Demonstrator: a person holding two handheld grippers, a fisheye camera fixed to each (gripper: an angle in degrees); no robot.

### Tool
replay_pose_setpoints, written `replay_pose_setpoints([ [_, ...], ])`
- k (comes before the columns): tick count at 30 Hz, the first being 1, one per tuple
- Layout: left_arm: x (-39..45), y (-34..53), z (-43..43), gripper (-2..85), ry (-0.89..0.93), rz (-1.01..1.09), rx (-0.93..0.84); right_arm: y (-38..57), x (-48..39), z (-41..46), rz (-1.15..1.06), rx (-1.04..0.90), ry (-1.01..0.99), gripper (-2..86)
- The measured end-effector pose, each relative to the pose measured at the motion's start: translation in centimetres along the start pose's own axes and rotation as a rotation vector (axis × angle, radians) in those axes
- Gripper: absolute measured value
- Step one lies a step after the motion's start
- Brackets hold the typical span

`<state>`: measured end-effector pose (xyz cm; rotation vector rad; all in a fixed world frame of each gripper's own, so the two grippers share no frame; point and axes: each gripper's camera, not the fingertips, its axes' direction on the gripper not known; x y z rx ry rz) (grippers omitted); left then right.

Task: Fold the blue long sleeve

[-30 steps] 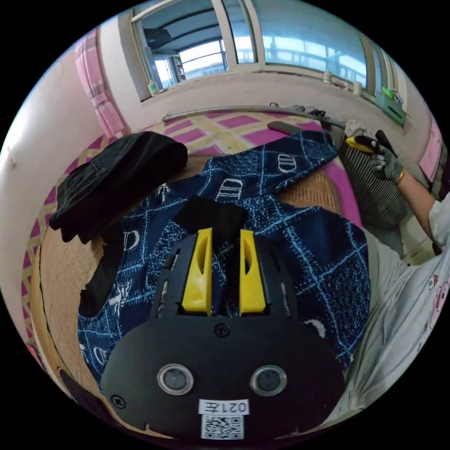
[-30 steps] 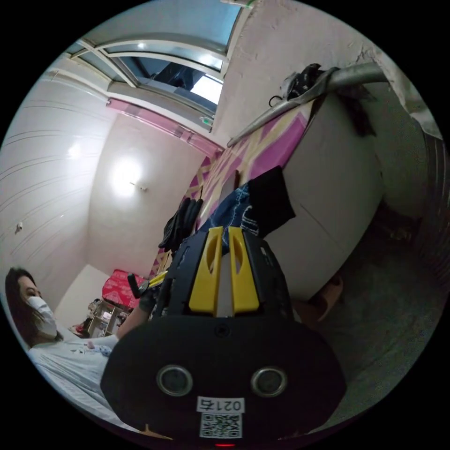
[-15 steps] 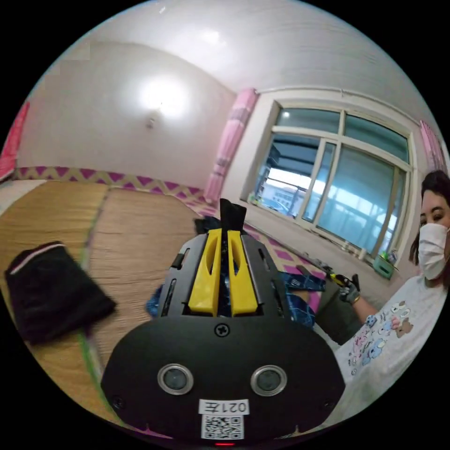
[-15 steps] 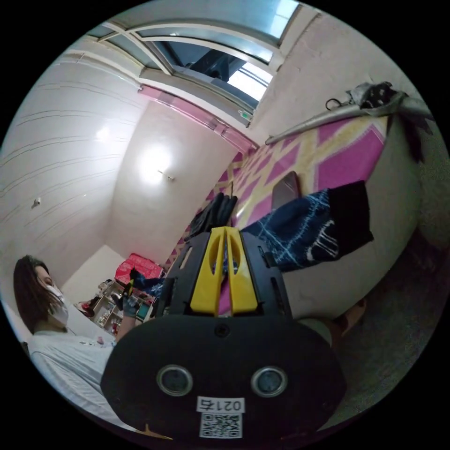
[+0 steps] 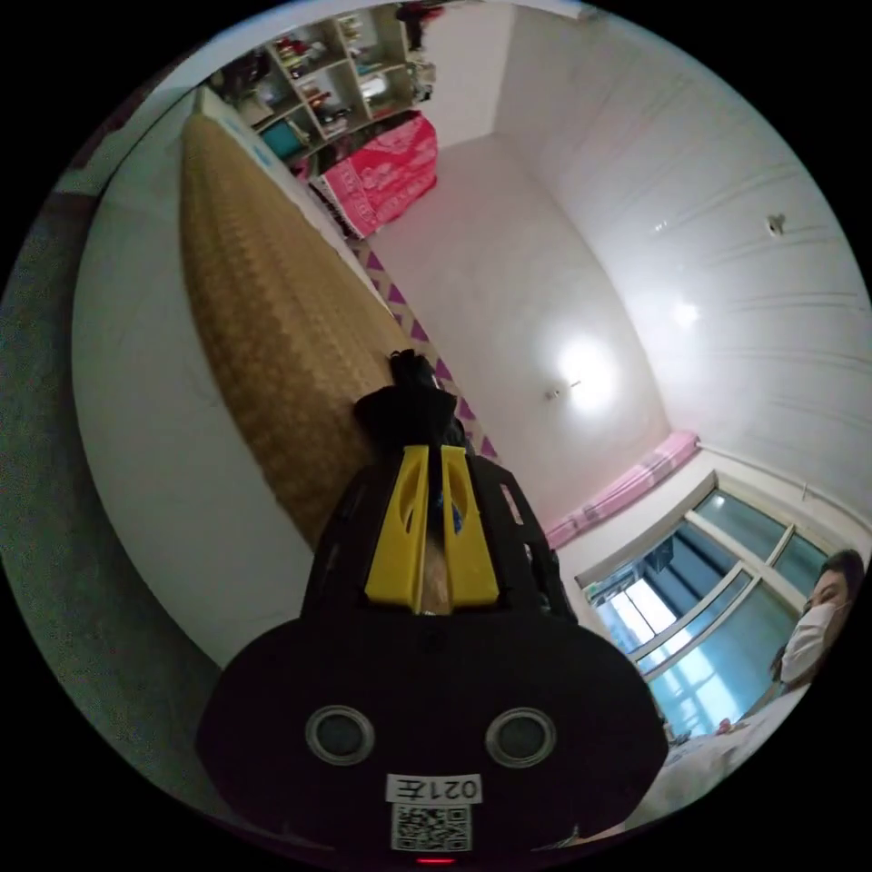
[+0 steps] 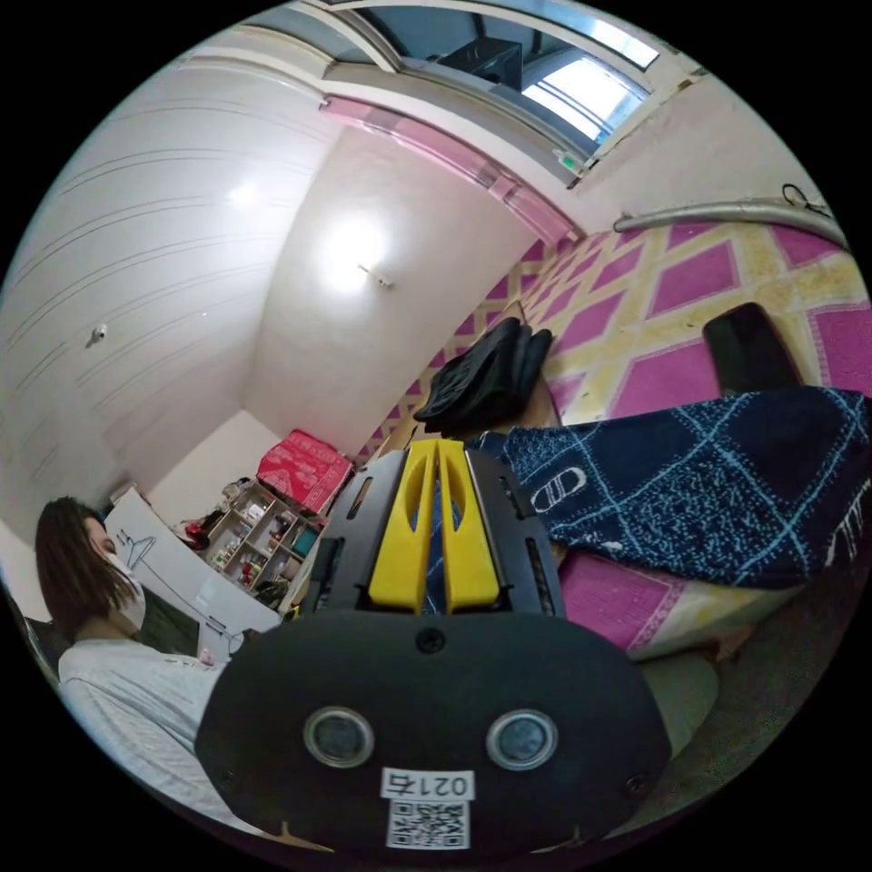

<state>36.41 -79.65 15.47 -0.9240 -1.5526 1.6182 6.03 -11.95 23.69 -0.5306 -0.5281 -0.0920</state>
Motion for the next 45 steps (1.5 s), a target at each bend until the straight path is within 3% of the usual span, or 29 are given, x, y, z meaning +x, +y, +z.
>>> replay_pose_setpoints([
  [4, -2.1, -0.7, -2.2, 5.9, 0.017, -0.088, 0.074, 0.2, -0.9, 2.2, -0.005, -0.031, -0.022, -0.6],
  [8, -2.5, -3.1, -2.6, 9.3, -0.018, -0.106, 0.042, 0.9, -1.5, 4.2, -0.007, -0.064, -0.037, -0.6],
  [11, -2.8, -5.6, -2.1, 7.0, -0.079, -0.140, 0.009, 1.6, -1.2, 5.2, 0.010, -0.077, -0.043, -0.6],
  [13, -2.9, -7.4, -1.6, 0.8, -0.079, -0.181, -0.031, 1.9, -1.0, 5.6, 0.022, -0.082, -0.043, -0.6],
  [16, -0.2, -10.3, -2.3, -0.4, 0.054, 0.003, 0.012, 2.3, -0.9, 6.3, 0.034, -0.090, -0.056, -0.5],
  [17, 0.8, -10.8, -2.7, -0.5, 0.023, 0.087, 0.029, 2.5, -1.1, 6.5, 0.029, -0.095, -0.057, -0.5],
  [19, -0.9, -10.6, -2.2, -0.4, -0.103, -0.015, -0.015, 2.8, -1.5, 6.7, 0.016, -0.100, -0.051, -0.6],
  [22, -5.3, -9.5, -0.9, 0.6, -0.007, -0.215, -0.107, 3.3, -1.4, 7.1, 0.018, -0.103, -0.050, -0.6],
  [27, -4.5, -9.5, -0.1, 5.5, 0.003, -0.172, -0.133, 3.8, -1.0, 8.0, 0.043, -0.114, -0.062, -0.6],
  [31, -3.8, -9.8, 1.6, 0.7, -0.099, -0.227, -0.216, 4.0, -1.0, 8.8, 0.037, -0.130, -0.061, -0.6],
  [36, 1.8, -10.1, 1.8, -0.7, -0.004, 0.051, -0.099, 4.7, -0.6, 9.6, 0.053, -0.142, -0.072, -0.6],
  [38, 0.5, -8.6, 3.6, -0.9, -0.134, -0.055, -0.181, 5.0, -0.5, 9.8, 0.052, -0.145, -0.073, -0.6],
  [45, 1.0, -3.9, 6.1, -0.9, -0.122, -0.132, -0.206, 6.0, 0.2, 9.9, 0.047, -0.168, -0.055, -0.6],
])
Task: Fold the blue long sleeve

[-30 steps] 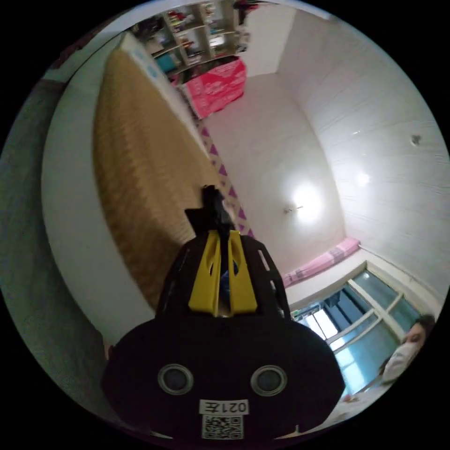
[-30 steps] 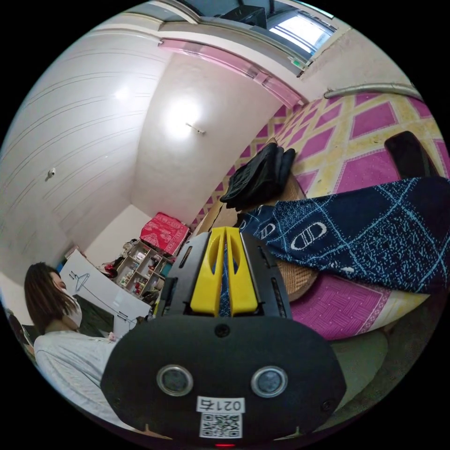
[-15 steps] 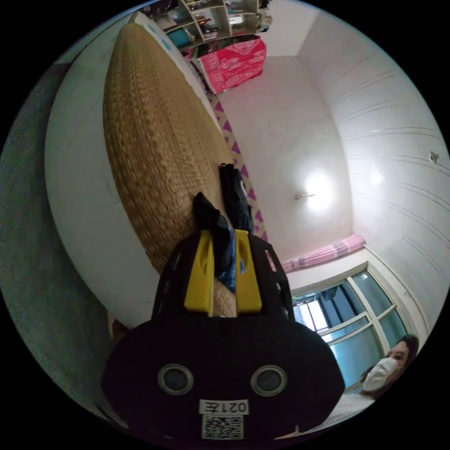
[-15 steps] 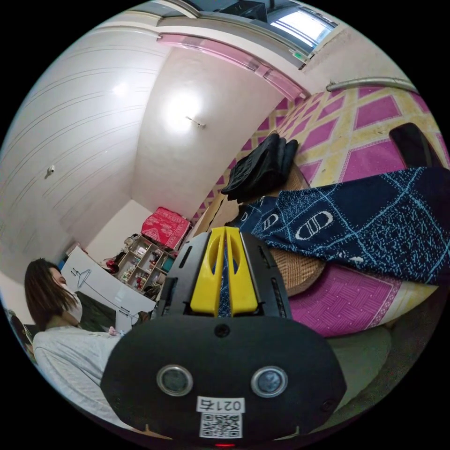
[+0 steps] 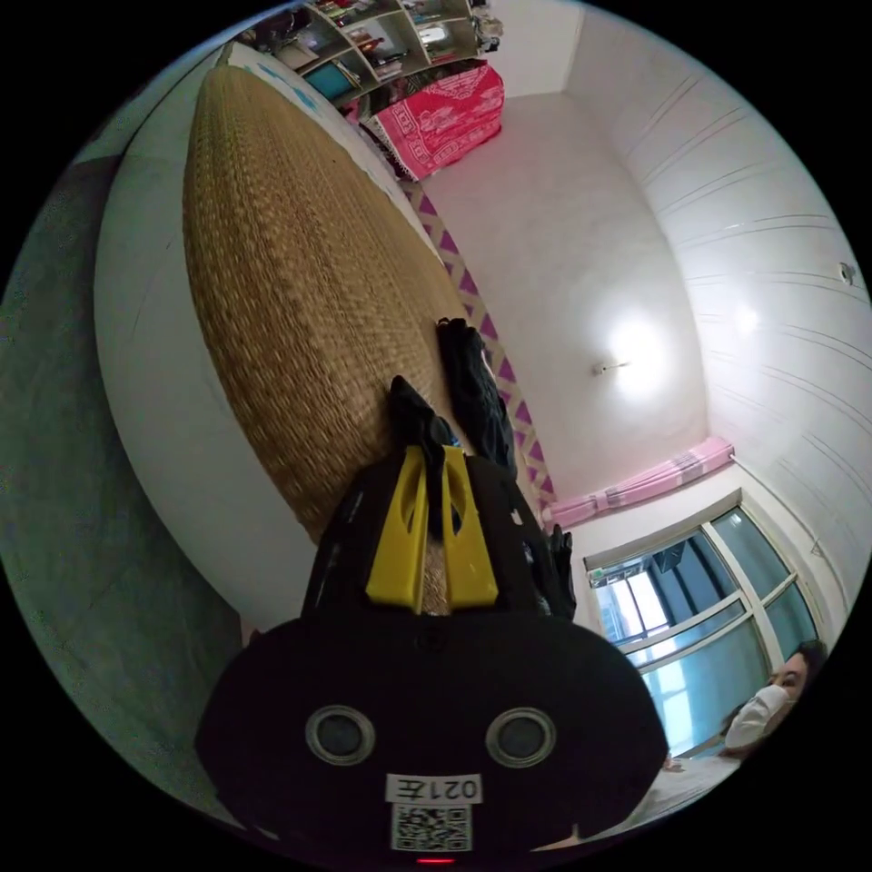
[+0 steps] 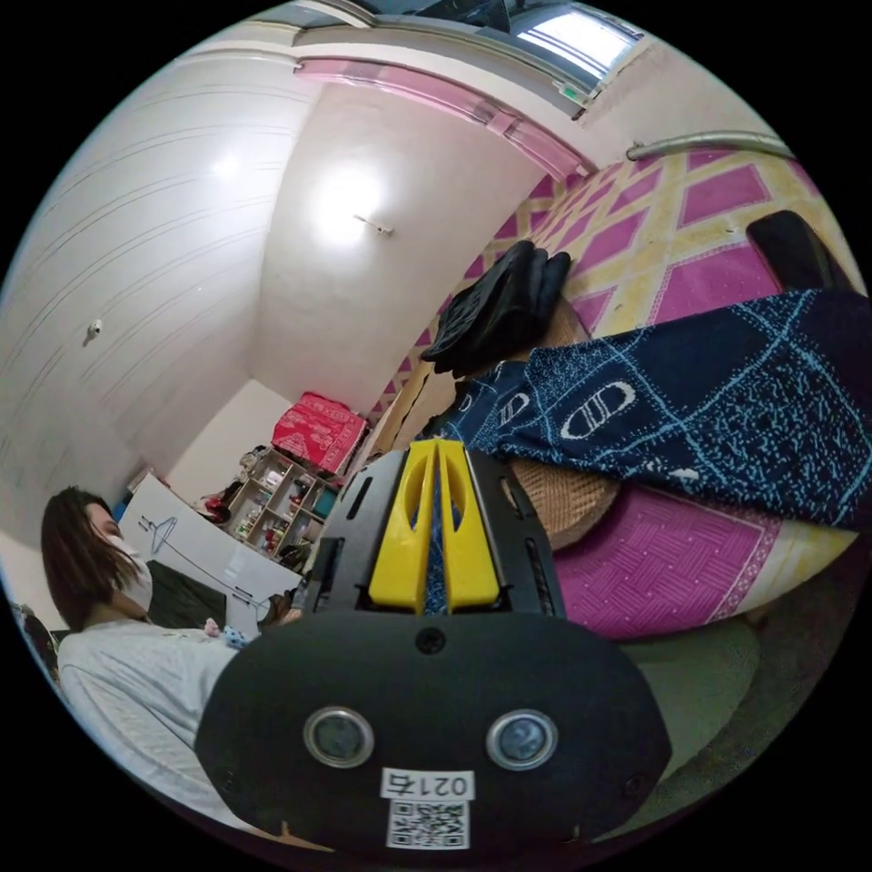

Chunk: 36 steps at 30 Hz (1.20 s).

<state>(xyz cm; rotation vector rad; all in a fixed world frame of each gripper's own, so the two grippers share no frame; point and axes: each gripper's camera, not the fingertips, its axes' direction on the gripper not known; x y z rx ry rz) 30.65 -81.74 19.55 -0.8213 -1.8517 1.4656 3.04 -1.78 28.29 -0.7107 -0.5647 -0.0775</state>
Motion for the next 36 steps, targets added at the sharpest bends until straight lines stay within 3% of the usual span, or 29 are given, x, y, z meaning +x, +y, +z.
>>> replay_pose_setpoints([
  [6, 9.9, 3.0, 2.8, -0.9, 0.004, 0.166, 0.024, 0.8, -0.7, -1.3, -0.087, -0.007, 0.183, -0.6],
  [12, 31.6, 10.5, 10.0, -0.9, 0.090, 0.593, -0.081, 2.2, -1.6, -2.0, -0.202, -0.051, 0.306, -0.6],
  [14, 39.9, 16.1, 14.6, -0.9, 0.116, 0.755, -0.147, 2.5, -1.6, -2.2, -0.225, -0.059, 0.299, -0.6],
  [20, 54.3, 33.9, 29.2, -0.9, 0.149, 1.067, -0.362, 3.3, -1.5, -4.3, -0.275, -0.054, 0.271, -0.6],
  [24, 56.7, 44.8, 39.2, -0.9, 0.147, 1.082, -0.521, 4.1, -0.8, -5.8, -0.294, -0.059, 0.262, -0.6],
  [29, 56.3, 58.7, 51.6, -0.9, 0.002, 1.132, -0.726, 5.2, 1.3, -7.2, -0.259, -0.068, 0.266, -0.6],
  [36, 58.1, 69.2, 58.2, -0.7, 0.023, 1.204, -0.828, 5.9, 4.0, -10.5, -0.196, -0.042, 0.261, -0.6],
])
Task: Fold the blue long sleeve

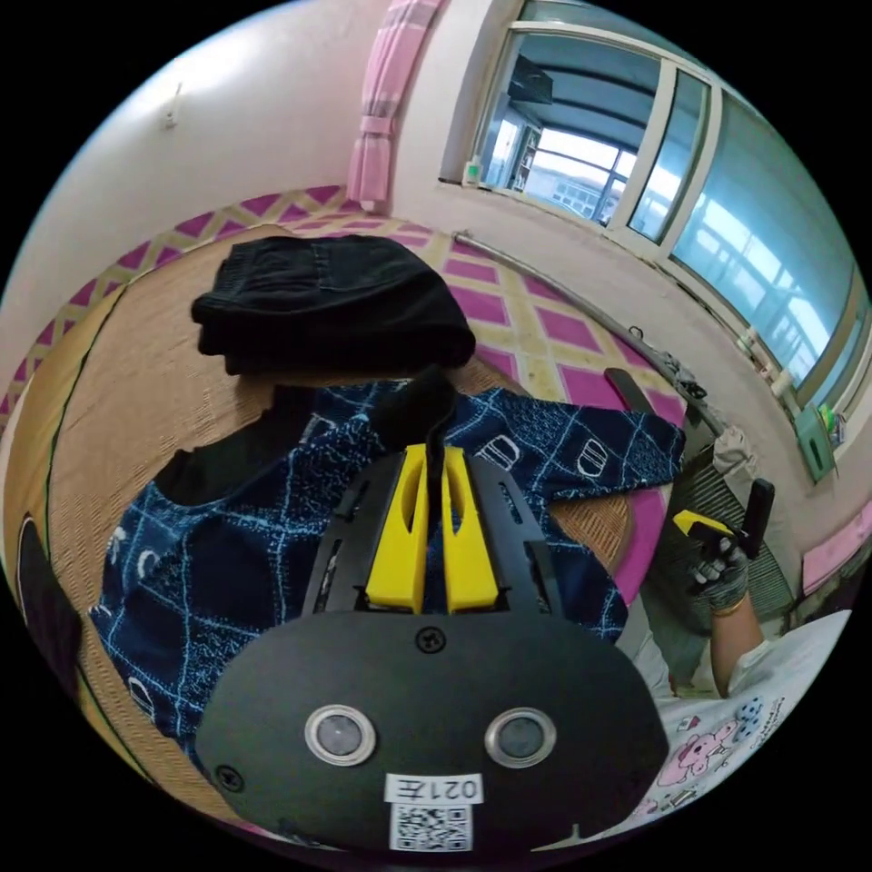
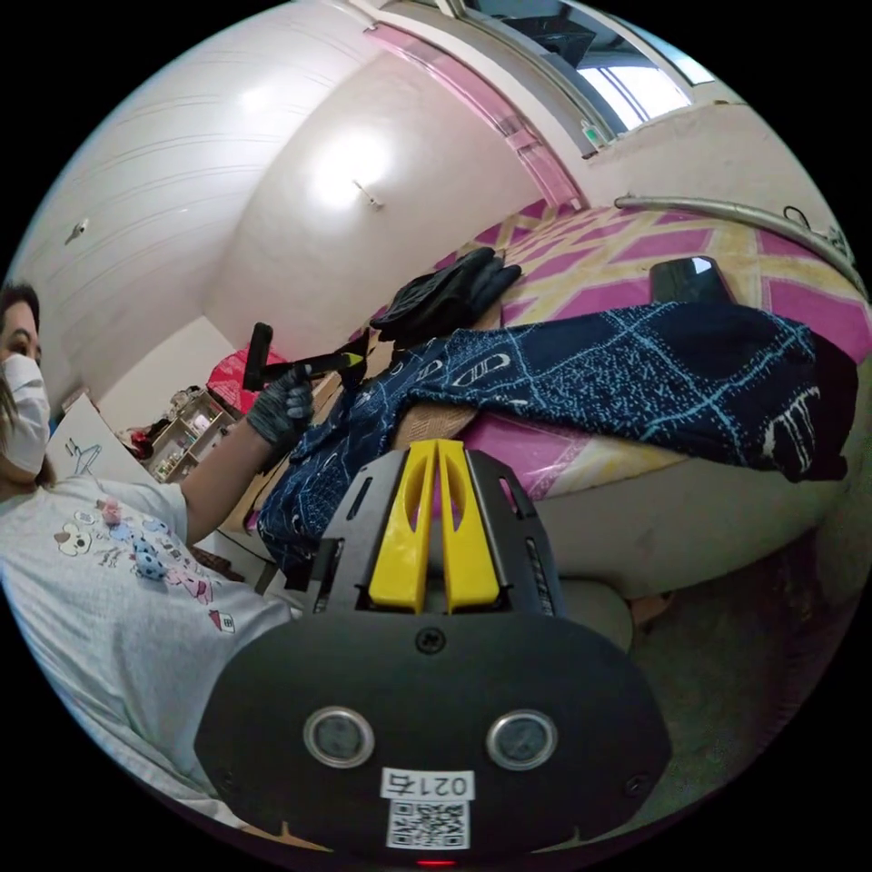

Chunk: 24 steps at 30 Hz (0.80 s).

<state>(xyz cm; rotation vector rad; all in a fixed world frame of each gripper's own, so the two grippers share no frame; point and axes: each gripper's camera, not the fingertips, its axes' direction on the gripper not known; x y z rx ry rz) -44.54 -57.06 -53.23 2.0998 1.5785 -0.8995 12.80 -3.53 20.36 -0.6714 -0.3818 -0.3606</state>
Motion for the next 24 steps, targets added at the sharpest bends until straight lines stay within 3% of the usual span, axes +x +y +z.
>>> replay_pose_setpoints([
  [6, 2.2, -1.6, 10.4, 3.2, -0.008, 0.013, -0.195, -0.3, 1.7, -2.1, 0.013, 0.009, -0.002, -0.6],
  [11, 1.0, -2.0, 8.9, 7.4, 0.396, 0.048, 0.014, -0.3, 3.1, -4.9, 0.022, 0.030, 0.036, -0.3],
  [13, -0.2, -1.8, 9.1, 4.7, 0.347, -0.011, 0.043, -0.2, 4.1, -6.3, 0.053, 0.051, 0.072, 0.1],
  [17, -0.7, -1.0, 14.2, -0.5, 0.300, -0.043, -0.161, 0.5, 7.3, -11.1, 0.239, 0.210, 0.211, 3.4],
  [21, -1.0, -0.2, 13.1, -0.9, 0.338, -0.050, -0.061, 3.0, 11.4, -16.5, 0.507, 0.455, 0.302, 8.2],
  [24, -1.3, 0.7, 11.3, -0.9, 0.347, -0.044, 0.013, 5.0, 15.5, -18.3, 0.679, 0.570, 0.174, 10.8],
])
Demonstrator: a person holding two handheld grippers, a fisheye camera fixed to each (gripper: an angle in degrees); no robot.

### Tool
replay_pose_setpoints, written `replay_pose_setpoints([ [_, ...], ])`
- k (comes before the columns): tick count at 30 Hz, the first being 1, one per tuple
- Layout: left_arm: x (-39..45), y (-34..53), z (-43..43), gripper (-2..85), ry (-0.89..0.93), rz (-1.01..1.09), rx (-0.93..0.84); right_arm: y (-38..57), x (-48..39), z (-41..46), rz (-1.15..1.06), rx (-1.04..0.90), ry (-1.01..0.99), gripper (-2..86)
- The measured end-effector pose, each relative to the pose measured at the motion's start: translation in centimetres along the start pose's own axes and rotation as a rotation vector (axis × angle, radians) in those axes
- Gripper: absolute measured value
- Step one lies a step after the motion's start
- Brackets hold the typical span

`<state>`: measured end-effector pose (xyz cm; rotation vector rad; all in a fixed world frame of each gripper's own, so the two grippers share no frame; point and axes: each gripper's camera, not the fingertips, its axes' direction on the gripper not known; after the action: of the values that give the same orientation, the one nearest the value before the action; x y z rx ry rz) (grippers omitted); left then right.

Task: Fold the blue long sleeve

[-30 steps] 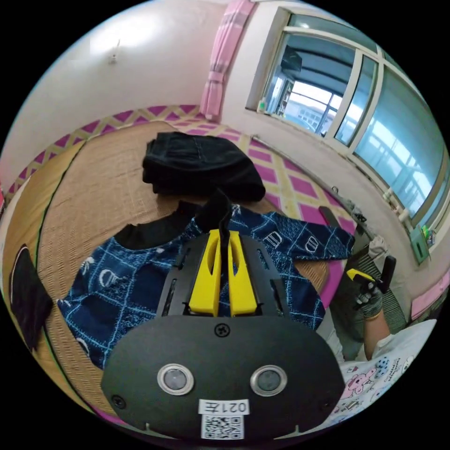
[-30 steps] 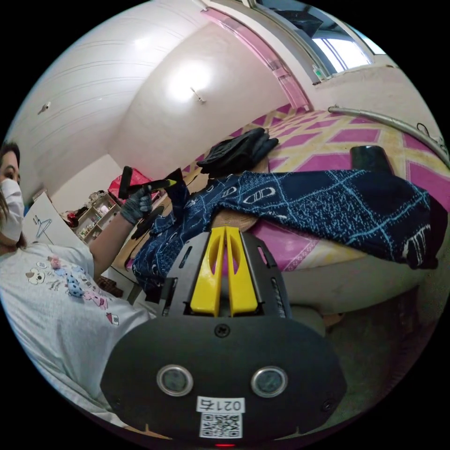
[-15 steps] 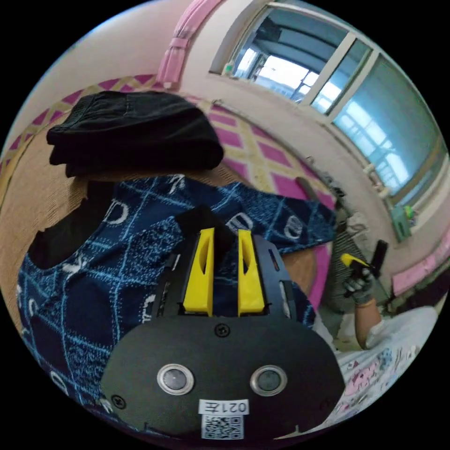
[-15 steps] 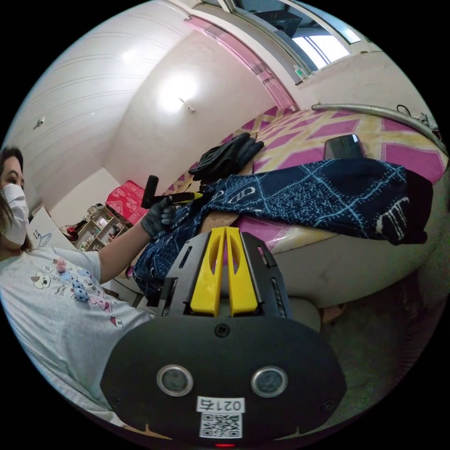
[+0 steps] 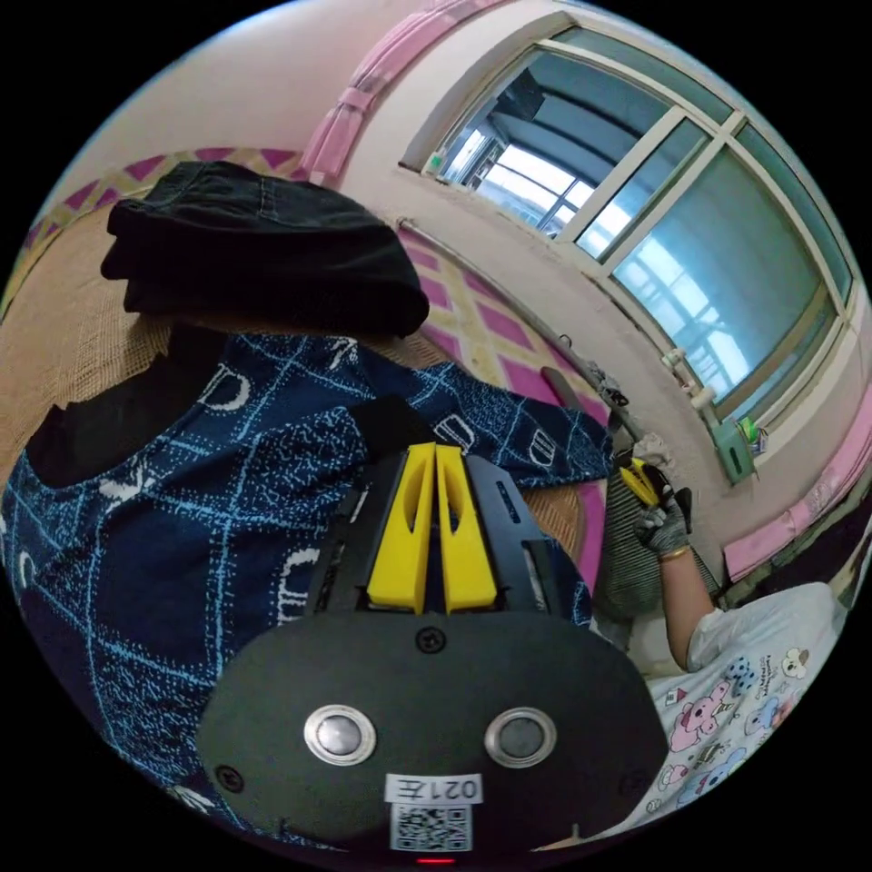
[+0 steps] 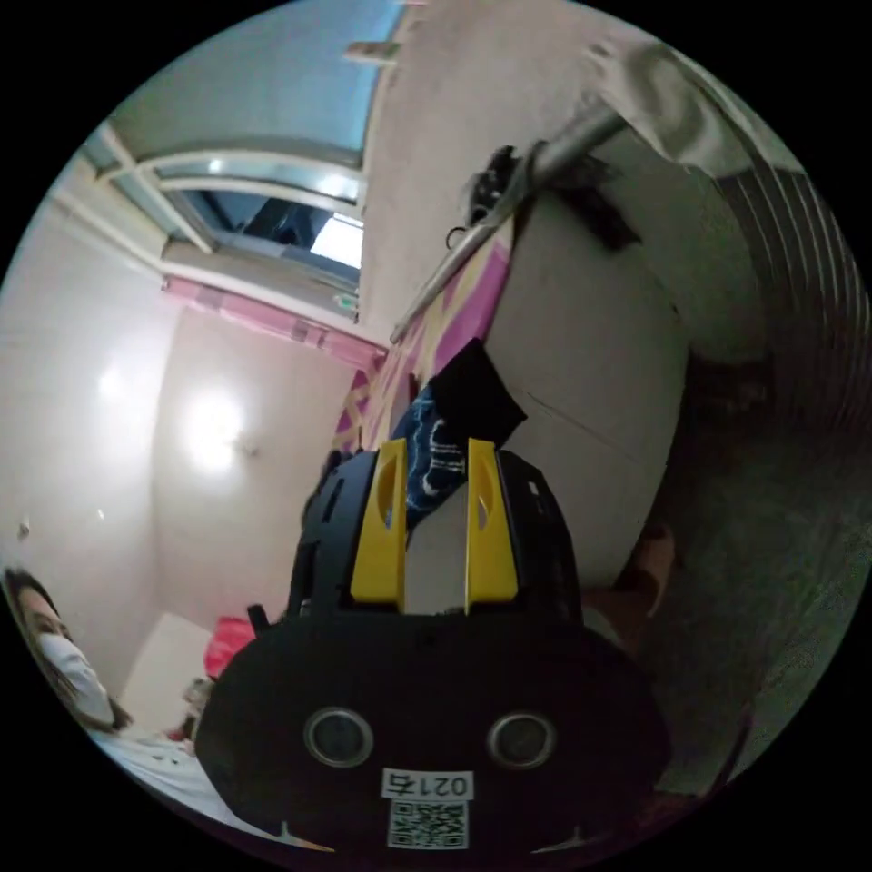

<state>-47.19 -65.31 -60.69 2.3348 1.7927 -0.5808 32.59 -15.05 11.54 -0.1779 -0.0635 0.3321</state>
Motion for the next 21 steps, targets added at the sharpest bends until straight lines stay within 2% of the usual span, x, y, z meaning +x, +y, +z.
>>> replay_pose_setpoints([
  [4, 0.6, 1.9, -2.3, -0.9, 0.008, 0.040, 0.012, -1.1, 4.3, 1.7, 0.200, -0.032, -0.077, 12.9],
  [6, 0.6, 3.0, -3.5, -0.9, -0.006, 0.054, 0.017, -0.2, 7.2, 3.5, 0.345, -0.058, -0.209, 11.2],
  [8, 0.4, 4.6, -5.2, -0.9, -0.002, 0.052, 0.026, 0.8, 7.7, 4.2, 0.367, -0.035, -0.355, 6.7],
  [10, -0.1, 6.0, -6.8, -0.9, 0.015, 0.038, 0.035, 1.6, 6.3, 3.5, 0.325, 0.026, -0.331, 3.3],
  [12, -0.7, 7.4, -8.5, -0.9, 0.027, 0.027, 0.039, 2.3, 1.0, 1.6, 0.138, 0.125, -0.227, 1.8],
  [14, -1.6, 9.5, -11.2, -0.9, 0.017, 0.021, 0.052, 2.4, -5.4, 1.3, -0.073, 0.144, -0.188, 1.3],
  [18, -2.9, 12.9, -15.4, -0.9, -0.004, 0.013, 0.071, 5.7, -24.1, 5.3, -0.568, 0.027, -0.218, 0.8],
  [19, -3.4, 14.2, -16.9, -0.9, -0.010, 0.008, 0.086, 6.7, -26.8, 6.2, -0.629, 0.003, -0.234, 0.8],
  [21, -4.1, 16.3, -19.1, -0.9, -0.022, -0.003, 0.106, 12.3, -36.9, 10.5, -0.854, -0.116, -0.288, 0.7],
])
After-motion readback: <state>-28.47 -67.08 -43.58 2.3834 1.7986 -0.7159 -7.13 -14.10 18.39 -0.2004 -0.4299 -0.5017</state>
